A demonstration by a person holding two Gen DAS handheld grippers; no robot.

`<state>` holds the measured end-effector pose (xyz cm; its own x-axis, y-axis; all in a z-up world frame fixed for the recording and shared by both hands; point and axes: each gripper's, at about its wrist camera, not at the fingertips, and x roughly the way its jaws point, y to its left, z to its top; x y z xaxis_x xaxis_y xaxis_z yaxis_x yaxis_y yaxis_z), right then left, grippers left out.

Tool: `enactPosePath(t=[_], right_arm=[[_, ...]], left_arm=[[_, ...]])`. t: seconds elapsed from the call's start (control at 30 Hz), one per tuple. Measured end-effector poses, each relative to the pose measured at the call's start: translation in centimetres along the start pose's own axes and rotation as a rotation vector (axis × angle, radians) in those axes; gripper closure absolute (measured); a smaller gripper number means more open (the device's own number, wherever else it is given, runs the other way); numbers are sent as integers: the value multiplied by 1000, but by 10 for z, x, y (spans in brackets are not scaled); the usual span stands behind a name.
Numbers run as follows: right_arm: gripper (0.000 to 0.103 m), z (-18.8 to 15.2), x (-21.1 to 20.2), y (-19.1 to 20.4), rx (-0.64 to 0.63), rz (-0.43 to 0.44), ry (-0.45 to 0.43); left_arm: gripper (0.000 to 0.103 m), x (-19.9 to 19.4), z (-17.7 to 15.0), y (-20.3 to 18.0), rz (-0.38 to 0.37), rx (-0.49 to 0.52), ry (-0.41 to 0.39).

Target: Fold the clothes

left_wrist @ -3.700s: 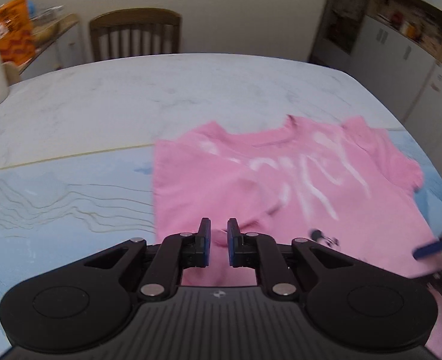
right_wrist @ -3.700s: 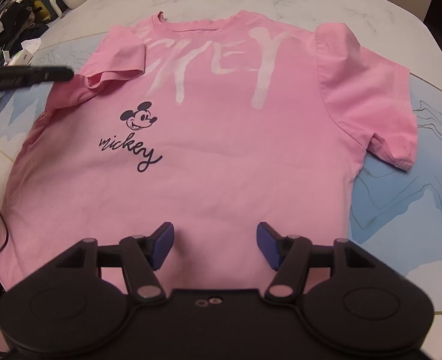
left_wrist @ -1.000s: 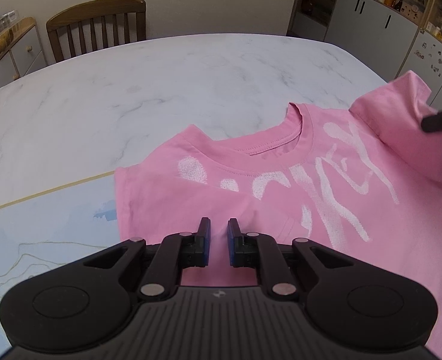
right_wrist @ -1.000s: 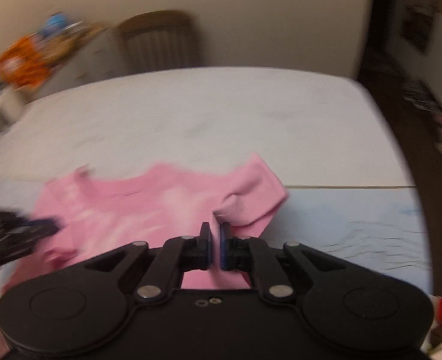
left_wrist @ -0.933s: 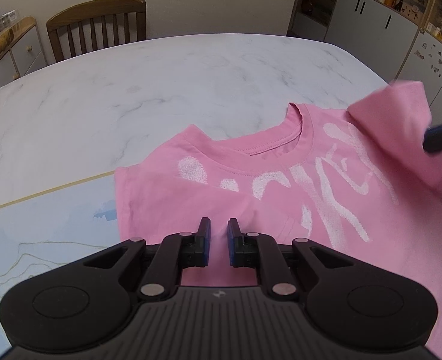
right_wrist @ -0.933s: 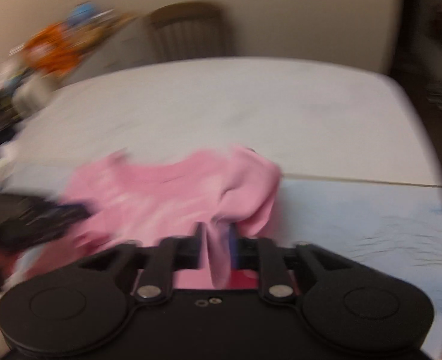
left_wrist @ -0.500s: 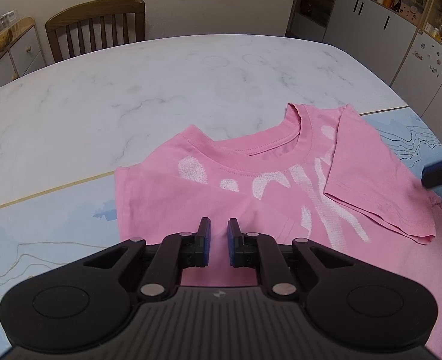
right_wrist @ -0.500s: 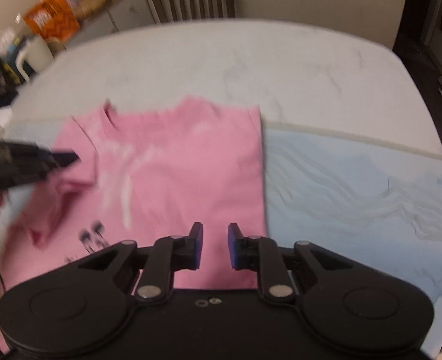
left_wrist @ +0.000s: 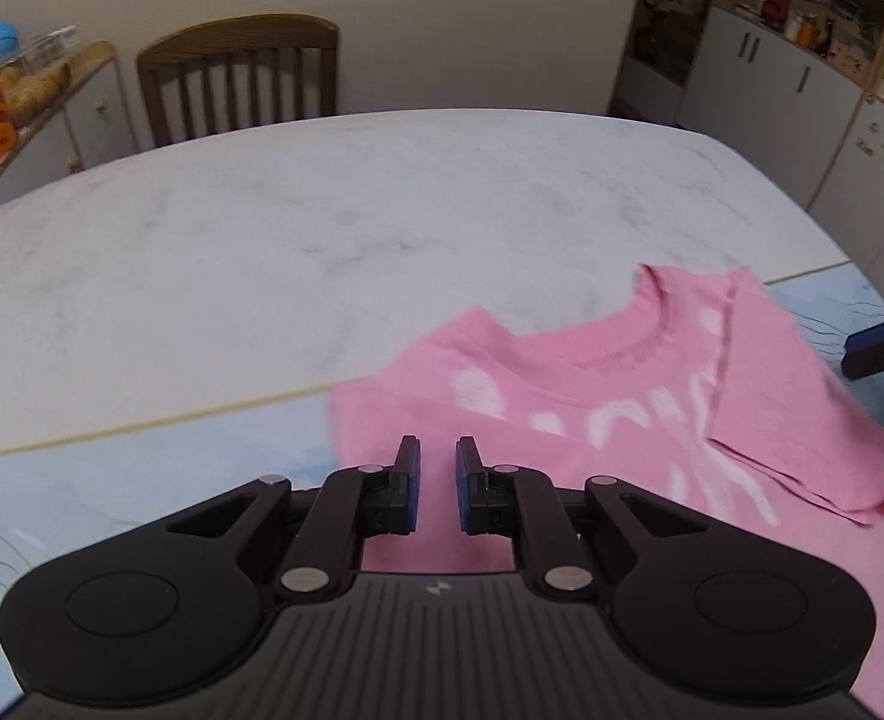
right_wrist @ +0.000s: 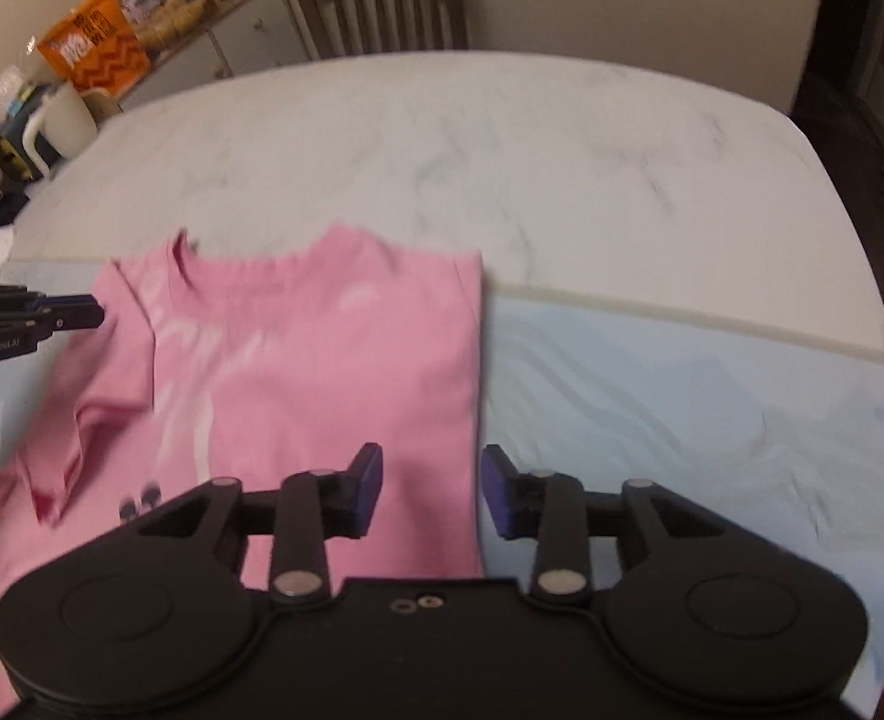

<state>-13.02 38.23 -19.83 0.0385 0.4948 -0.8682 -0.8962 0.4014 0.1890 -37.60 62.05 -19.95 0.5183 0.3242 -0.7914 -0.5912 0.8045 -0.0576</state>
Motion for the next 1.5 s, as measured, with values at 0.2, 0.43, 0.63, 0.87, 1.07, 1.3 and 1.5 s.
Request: enactPosePath(t=[0.2, 0.43, 0.63, 0.87, 1.07, 1.3, 1.5], right_arm=[[0, 40, 36, 6, -20, -27, 17], [0, 49, 51, 9, -64, -70, 15], [0, 55, 63, 10, -102, -105, 13], [0, 51, 65, 15, -107, -115, 0], [0, 51, 67, 29, -124, -122, -4], [0, 43, 33, 44, -204, -105, -81], [0, 24, -28, 40, -232, -2, -173]], left_arm=[[90, 15, 7, 9, 21, -10, 13], [84, 22, 13, 13, 47, -18, 11], [47, 22, 15, 14, 94, -6, 3], [48, 34, 18, 8, 84, -45, 31], [76, 31, 22, -5, 125, -27, 36], [92, -7, 15, -13, 132, -21, -42], [93, -65, -7, -21, 132, -34, -136]])
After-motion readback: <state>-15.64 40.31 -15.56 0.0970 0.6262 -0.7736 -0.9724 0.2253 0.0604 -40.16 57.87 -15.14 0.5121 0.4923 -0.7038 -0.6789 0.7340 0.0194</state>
